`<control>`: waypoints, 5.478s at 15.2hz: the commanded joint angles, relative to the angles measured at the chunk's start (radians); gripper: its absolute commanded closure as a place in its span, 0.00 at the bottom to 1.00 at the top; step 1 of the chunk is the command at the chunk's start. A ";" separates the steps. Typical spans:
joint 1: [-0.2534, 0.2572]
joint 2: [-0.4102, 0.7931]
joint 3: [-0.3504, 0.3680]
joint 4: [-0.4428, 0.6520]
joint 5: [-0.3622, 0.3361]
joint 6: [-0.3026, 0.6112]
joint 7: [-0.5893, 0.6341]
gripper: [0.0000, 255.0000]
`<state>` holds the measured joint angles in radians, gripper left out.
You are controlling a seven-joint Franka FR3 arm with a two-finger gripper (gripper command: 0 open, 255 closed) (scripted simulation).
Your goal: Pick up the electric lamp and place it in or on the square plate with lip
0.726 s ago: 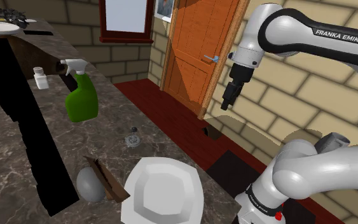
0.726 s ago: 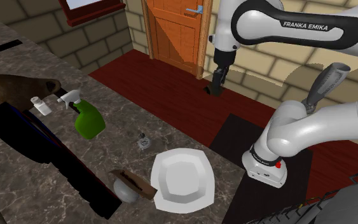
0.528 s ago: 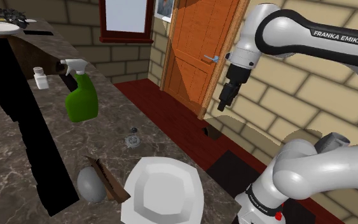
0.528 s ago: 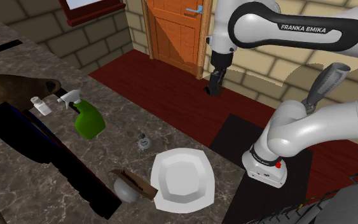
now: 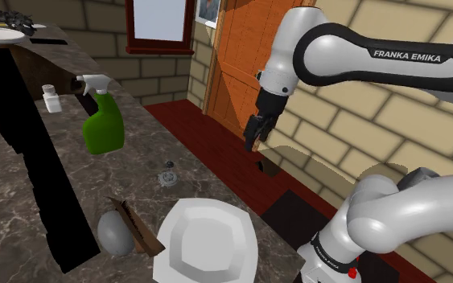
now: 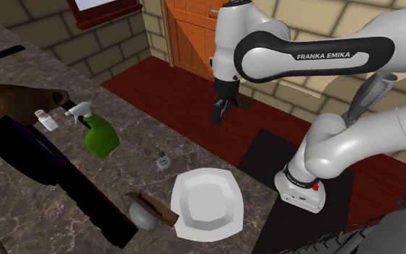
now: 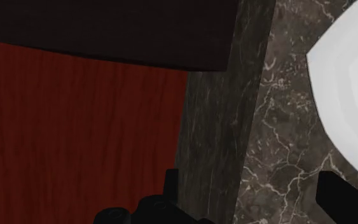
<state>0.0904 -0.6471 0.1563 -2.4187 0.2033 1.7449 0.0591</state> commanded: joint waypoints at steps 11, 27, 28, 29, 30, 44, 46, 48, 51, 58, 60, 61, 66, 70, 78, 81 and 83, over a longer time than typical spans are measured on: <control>0.025 0.342 0.271 0.171 -0.032 0.244 0.311 0.00; 0.035 0.622 0.387 0.275 -0.203 0.411 0.536 0.00; 0.035 0.622 0.387 0.275 -0.203 0.411 0.536 0.00; 0.035 0.622 0.387 0.275 -0.203 0.411 0.536 0.00; 0.035 0.622 0.387 0.275 -0.203 0.411 0.536 0.00; 0.035 0.615 0.387 0.283 -0.199 0.398 0.533 1.00; 0.034 0.604 0.385 0.299 -0.192 0.371 0.528 1.00; 0.034 0.593 0.384 0.316 -0.186 0.345 0.523 1.00; 0.033 0.579 0.382 0.344 -0.178 0.305 0.517 1.00; 0.031 0.554 0.376 0.415 -0.166 0.212 0.506 1.00; 0.031 0.549 0.375 0.437 -0.164 0.186 0.504 1.00; 0.038 0.517 0.379 0.404 -0.146 0.191 0.508 1.00; 0.088 0.359 0.397 0.256 -0.057 0.200 0.532 1.00; 0.142 0.241 0.415 0.159 0.010 0.193 0.562 1.00; 0.226 0.108 0.453 0.038 0.097 0.195 0.620 1.00; 0.226 0.118 0.465 0.006 0.102 0.238 0.620 1.00; 0.226 0.126 0.473 -0.015 0.105 0.267 0.621 1.00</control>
<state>0.3183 -0.5290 0.6242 -2.4256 0.3080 1.9953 0.6792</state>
